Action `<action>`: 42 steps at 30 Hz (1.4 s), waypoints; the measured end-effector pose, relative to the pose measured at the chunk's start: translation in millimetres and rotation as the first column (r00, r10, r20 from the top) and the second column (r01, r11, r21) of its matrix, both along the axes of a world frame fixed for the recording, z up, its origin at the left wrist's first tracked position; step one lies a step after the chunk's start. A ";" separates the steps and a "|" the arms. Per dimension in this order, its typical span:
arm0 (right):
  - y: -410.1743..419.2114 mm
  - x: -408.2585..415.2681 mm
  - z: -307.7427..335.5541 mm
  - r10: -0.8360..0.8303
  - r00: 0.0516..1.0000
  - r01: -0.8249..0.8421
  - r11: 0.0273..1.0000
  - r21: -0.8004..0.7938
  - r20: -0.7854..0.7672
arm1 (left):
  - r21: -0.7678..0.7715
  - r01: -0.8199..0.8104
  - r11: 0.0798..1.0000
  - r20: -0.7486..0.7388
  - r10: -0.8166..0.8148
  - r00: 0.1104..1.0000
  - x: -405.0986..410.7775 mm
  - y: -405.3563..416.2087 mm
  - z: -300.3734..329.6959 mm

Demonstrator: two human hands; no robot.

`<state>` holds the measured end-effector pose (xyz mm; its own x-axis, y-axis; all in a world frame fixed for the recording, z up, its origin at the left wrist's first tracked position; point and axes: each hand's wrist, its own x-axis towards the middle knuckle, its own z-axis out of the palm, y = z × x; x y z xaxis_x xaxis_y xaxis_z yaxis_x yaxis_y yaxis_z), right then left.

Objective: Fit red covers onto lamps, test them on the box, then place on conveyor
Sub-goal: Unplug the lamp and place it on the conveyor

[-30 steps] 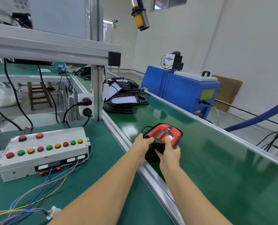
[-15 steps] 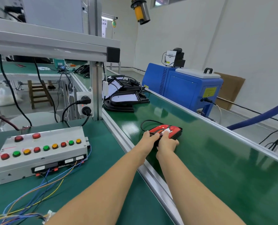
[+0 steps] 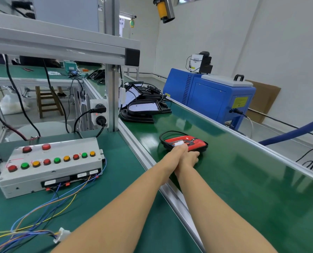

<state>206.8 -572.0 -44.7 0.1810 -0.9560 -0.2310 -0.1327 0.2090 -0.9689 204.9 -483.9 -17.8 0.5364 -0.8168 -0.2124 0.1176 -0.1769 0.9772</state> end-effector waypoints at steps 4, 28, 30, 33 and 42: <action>-0.4 -2.7 3.2 0.010 0.999 -0.010 1.000 -0.016 -0.034 | 0.049 0.016 0.999 0.093 -0.021 0.995 -4.7 16.0 3.3; 181.3 -20.9 25.2 0.441 0.557 -0.827 0.376 -0.419 -0.704 | 0.407 -0.554 0.726 0.897 -0.201 0.395 -4.3 202.3 26.0; 199.6 -17.7 32.3 0.471 0.531 -0.847 0.315 -0.427 -0.705 | 0.405 -0.591 0.697 0.903 -0.201 0.381 -6.4 224.5 32.7; 226.4 -12.1 42.3 0.526 0.501 -0.862 0.233 -0.450 -0.688 | 0.427 -0.640 0.639 0.896 -0.201 0.397 -8.9 258.1 39.8; 311.1 11.6 61.1 0.629 0.371 -0.886 0.018 -0.464 -0.684 | 0.383 -0.759 0.527 0.919 -0.139 0.368 -1.6 342.6 45.3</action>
